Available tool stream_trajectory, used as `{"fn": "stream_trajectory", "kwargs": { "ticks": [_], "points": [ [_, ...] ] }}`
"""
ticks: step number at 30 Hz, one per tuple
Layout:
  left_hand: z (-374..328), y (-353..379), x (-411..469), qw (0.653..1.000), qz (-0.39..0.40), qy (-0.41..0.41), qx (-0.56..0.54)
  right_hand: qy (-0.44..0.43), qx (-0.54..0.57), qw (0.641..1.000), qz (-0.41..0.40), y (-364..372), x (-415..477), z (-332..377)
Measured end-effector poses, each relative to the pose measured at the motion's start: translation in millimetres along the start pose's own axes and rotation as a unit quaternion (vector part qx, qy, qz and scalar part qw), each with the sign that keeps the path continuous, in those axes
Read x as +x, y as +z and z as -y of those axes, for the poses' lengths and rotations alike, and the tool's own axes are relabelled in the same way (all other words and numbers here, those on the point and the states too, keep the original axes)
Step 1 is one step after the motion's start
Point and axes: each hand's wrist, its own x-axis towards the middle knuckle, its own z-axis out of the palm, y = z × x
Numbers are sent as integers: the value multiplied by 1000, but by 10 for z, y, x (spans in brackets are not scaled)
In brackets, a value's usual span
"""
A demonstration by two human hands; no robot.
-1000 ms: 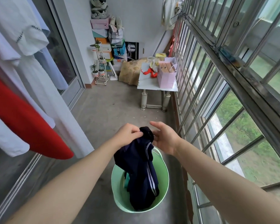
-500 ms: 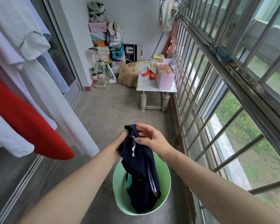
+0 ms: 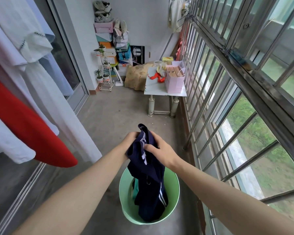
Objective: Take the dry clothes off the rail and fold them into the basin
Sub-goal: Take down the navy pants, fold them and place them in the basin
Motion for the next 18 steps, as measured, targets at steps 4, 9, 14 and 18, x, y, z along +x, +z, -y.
{"fn": "stream_trajectory", "kwargs": {
  "ticks": [4,9,14,18],
  "points": [
    [-12,-36,54,998,-4,-27,-54,108,13,994,-14,5,39,-118],
    [-42,17,55,997,-48,-35,-57,276,207,936,65,17,-40,-152],
    [-19,78,96,993,-68,-30,-93,305,243,920,27,87,57,-147],
    [-25,125,68,993,-77,-33,-87,271,349,897,-28,79,155,-234]
  ]
}}
